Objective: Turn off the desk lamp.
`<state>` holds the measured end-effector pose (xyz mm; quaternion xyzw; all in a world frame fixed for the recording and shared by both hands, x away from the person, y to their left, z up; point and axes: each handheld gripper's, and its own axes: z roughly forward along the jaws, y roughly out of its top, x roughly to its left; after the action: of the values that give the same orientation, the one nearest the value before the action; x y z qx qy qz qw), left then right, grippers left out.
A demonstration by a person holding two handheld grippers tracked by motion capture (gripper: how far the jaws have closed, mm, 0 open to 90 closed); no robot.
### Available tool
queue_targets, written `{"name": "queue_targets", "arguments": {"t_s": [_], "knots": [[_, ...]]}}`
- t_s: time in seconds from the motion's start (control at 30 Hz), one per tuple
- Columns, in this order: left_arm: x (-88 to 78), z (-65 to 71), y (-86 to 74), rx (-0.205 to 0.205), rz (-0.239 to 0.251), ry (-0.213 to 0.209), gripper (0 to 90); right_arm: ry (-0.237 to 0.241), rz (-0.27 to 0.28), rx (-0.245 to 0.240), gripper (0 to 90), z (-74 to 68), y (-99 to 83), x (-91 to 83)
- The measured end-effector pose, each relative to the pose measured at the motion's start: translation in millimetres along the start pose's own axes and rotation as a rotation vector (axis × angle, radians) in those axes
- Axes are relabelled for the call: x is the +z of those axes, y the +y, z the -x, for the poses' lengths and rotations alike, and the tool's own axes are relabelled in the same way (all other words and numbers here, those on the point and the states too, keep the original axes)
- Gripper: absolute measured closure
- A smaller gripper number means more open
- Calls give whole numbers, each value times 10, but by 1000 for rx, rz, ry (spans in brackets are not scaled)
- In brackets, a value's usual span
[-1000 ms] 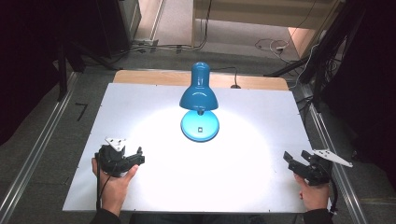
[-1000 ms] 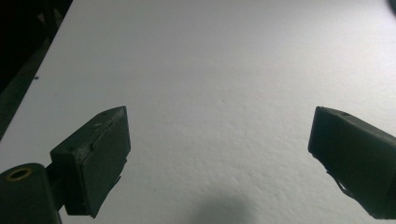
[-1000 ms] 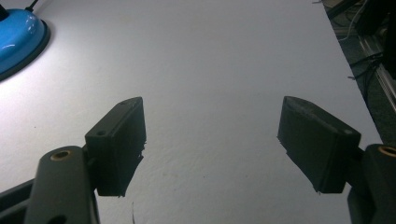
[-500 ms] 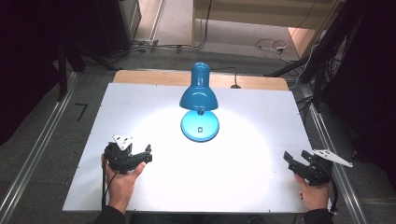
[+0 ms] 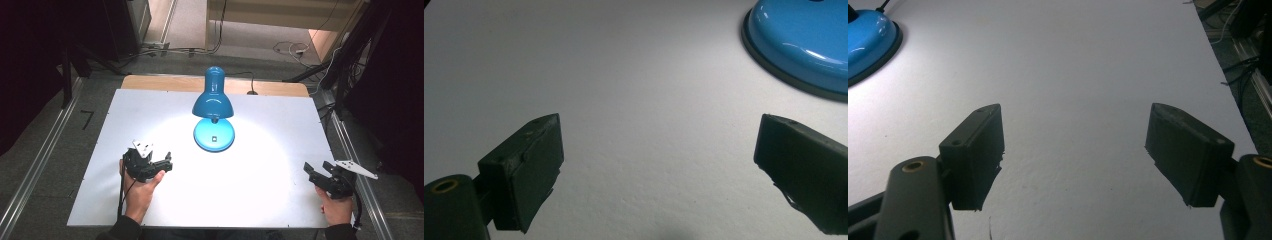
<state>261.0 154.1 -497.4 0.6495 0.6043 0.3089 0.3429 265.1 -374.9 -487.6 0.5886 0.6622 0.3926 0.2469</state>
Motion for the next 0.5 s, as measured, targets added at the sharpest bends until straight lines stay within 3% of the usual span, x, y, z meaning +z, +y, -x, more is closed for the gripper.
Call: {"name": "queue_targets", "arguments": {"t_s": [0.17, 0.33, 0.37, 0.5], "knots": [[25, 37, 28, 5, 0, -3, 72, 0, 0, 0, 222, 3, 0, 0], [64, 25, 35, -19, -5, -5, 72, 3, 2, -1, 222, 9, -1, 1], [80, 27, 27, -29, 19, -20, 72, 3, 2, -1, 222, 9, -1, 1], [76, 41, 28, -18, 29, -11, 72, 3, 1, -1, 222, 8, -1, 2]]}}
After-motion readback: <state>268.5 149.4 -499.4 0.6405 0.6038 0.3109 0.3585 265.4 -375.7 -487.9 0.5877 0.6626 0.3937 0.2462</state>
